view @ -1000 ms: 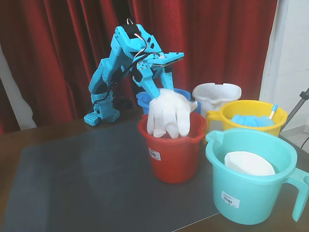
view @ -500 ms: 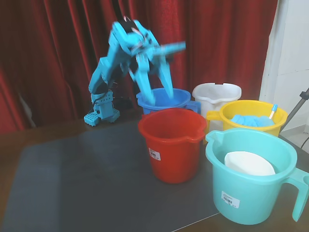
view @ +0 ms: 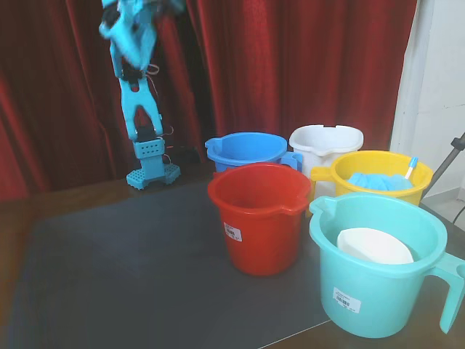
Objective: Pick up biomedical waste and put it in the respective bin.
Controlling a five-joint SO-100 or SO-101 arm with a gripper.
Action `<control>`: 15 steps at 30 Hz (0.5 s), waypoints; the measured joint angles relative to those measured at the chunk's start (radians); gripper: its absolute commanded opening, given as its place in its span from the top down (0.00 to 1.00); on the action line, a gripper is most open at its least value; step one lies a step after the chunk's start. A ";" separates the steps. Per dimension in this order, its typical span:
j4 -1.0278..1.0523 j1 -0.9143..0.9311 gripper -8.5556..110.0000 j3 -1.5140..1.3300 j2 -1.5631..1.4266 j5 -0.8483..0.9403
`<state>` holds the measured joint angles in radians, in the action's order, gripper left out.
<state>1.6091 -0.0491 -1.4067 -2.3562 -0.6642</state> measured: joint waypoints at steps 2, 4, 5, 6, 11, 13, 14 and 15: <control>-0.002 0.029 0.93 -0.222 -0.206 0.120; -0.020 0.075 0.93 -0.413 -0.362 0.227; -0.109 0.094 0.93 -0.594 -0.518 0.295; -0.155 0.101 0.93 -0.675 -0.597 0.334; -0.268 0.158 0.93 -0.979 -0.804 0.400; -0.278 0.164 0.93 -1.081 -0.767 0.411; -0.279 0.176 0.93 -1.146 -0.772 0.402; -0.279 0.176 0.93 -1.160 -0.772 0.405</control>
<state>1.3300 0.1273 -2.5663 -3.1278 -0.2592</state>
